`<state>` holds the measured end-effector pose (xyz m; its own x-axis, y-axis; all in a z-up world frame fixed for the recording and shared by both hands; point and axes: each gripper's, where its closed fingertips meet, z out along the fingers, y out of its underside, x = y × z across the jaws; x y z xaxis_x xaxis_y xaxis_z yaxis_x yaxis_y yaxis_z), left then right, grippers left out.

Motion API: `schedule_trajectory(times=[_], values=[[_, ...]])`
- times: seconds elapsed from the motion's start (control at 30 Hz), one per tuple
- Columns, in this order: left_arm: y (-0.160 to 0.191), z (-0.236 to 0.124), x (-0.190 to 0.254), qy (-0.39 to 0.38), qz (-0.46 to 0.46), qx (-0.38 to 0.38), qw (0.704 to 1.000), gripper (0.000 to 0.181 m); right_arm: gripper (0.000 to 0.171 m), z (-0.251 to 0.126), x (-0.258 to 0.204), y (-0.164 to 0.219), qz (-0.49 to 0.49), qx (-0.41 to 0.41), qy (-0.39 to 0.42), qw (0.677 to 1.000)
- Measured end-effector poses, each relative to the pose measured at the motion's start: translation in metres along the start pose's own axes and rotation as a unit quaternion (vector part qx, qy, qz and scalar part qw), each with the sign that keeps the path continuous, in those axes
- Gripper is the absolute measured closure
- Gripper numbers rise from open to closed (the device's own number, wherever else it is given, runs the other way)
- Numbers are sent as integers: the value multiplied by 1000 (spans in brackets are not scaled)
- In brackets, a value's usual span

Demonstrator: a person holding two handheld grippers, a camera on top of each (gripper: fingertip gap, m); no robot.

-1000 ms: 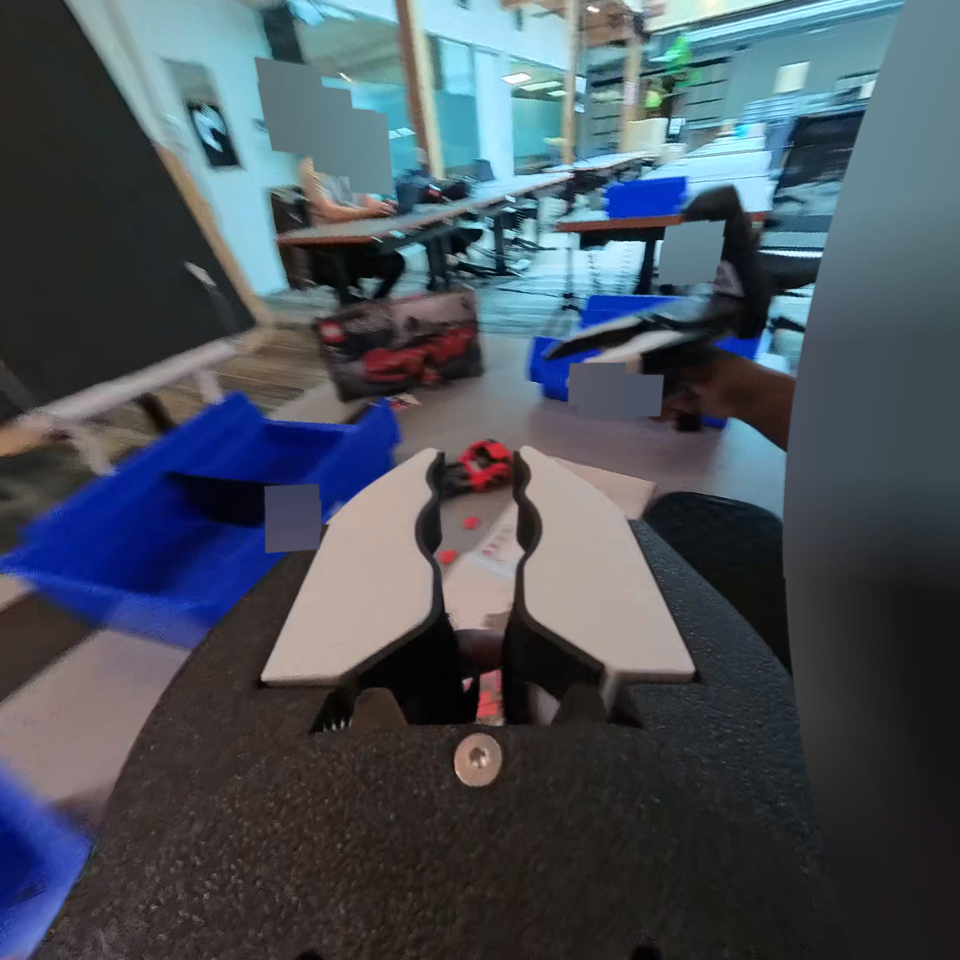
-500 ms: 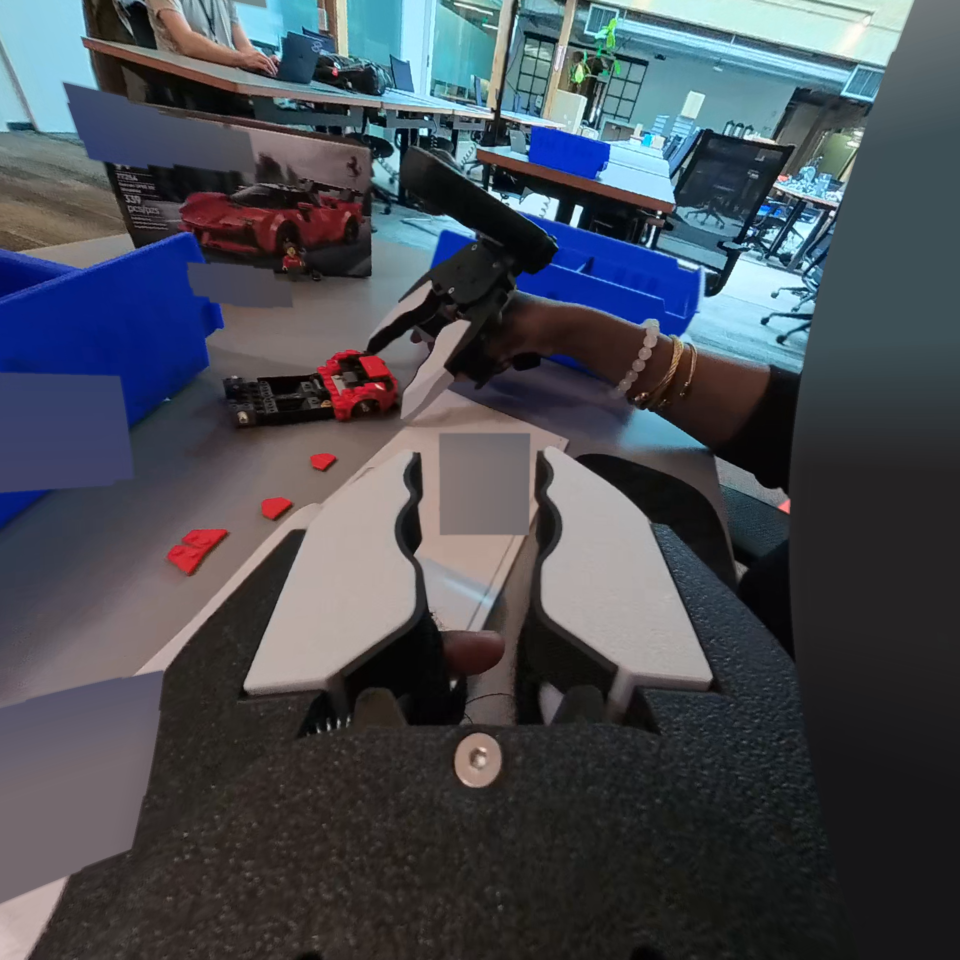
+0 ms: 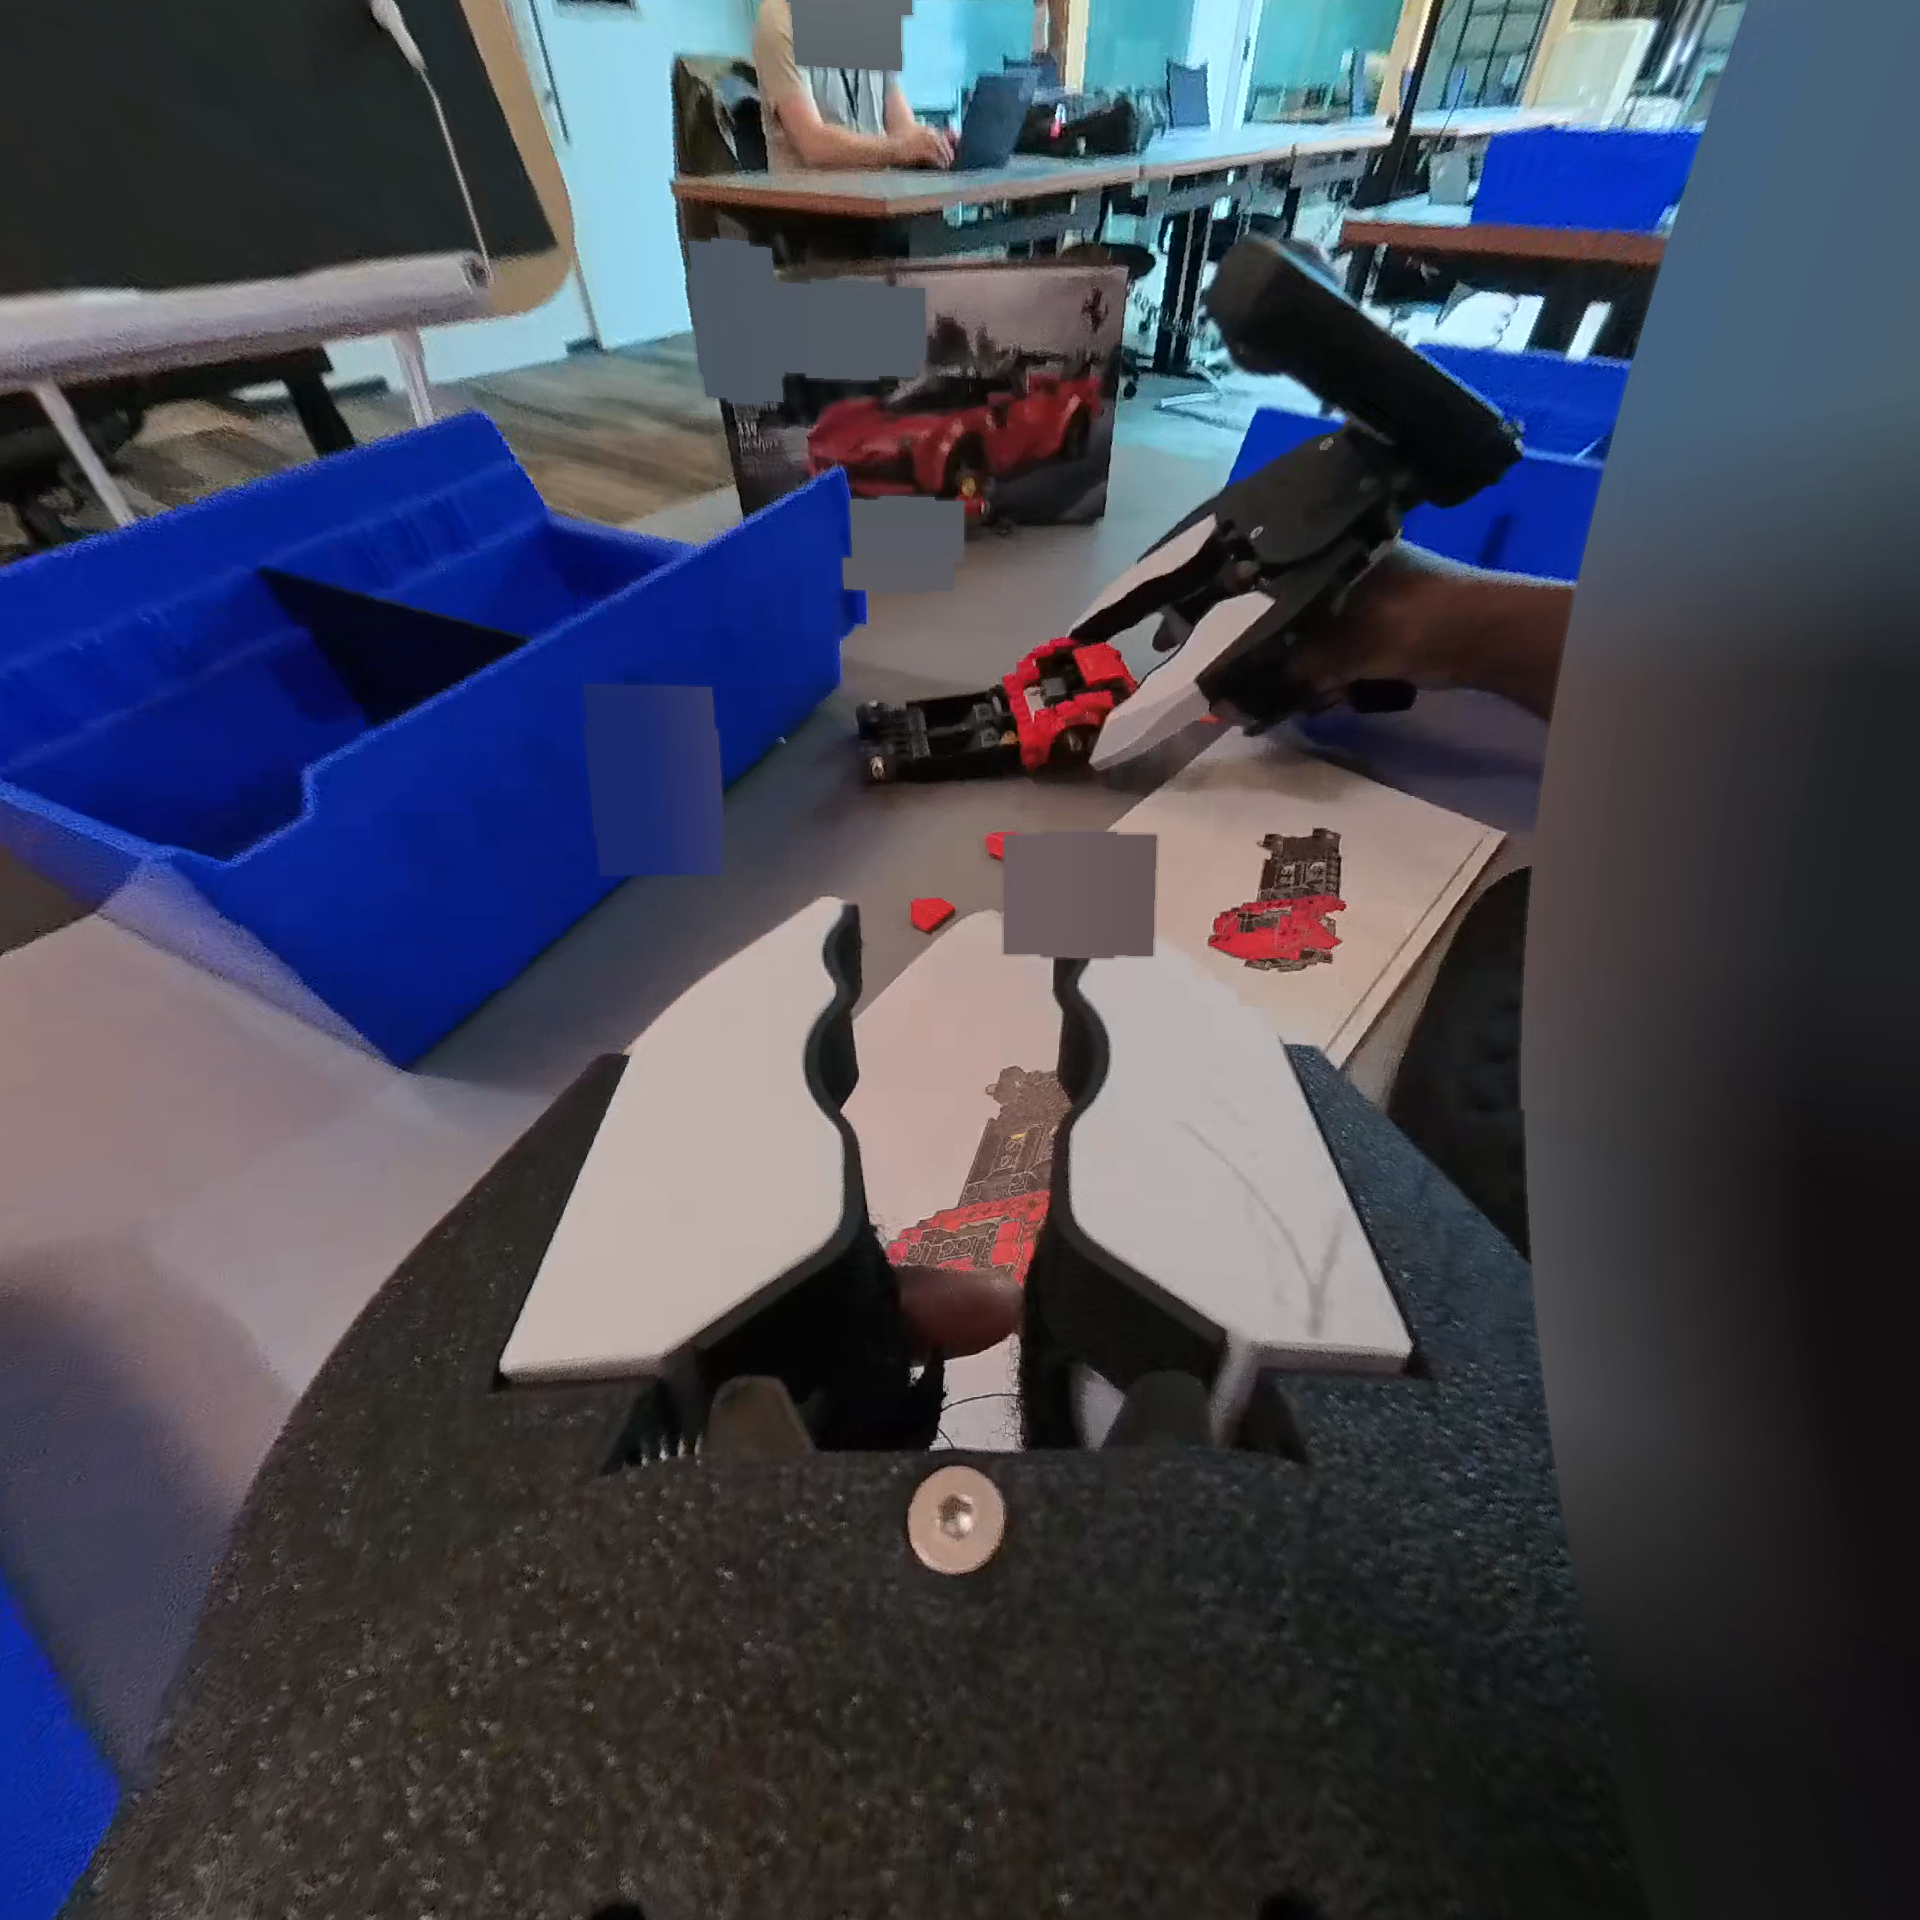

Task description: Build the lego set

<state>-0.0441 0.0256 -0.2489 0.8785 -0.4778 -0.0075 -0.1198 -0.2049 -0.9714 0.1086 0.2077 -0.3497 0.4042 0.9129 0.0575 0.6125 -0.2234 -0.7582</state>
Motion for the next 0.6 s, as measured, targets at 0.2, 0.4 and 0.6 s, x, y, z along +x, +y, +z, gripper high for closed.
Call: schedule_trajectory(times=[0.2, 0.4, 0.6], values=[[-2, -15, 0, -1, 2, 21, 1000, 146, 94, -14, -2, -9, 22, 32, 18, 999], [-1, -16, 9, 18, 9, 24, 1000, 146, 94, -9, -1, 18, 5, -26, 27, 999], [1, -16, 10, 23, 11, 21, 999, 146, 71, -19, 0, 26, 53, -98, 8, 994]])
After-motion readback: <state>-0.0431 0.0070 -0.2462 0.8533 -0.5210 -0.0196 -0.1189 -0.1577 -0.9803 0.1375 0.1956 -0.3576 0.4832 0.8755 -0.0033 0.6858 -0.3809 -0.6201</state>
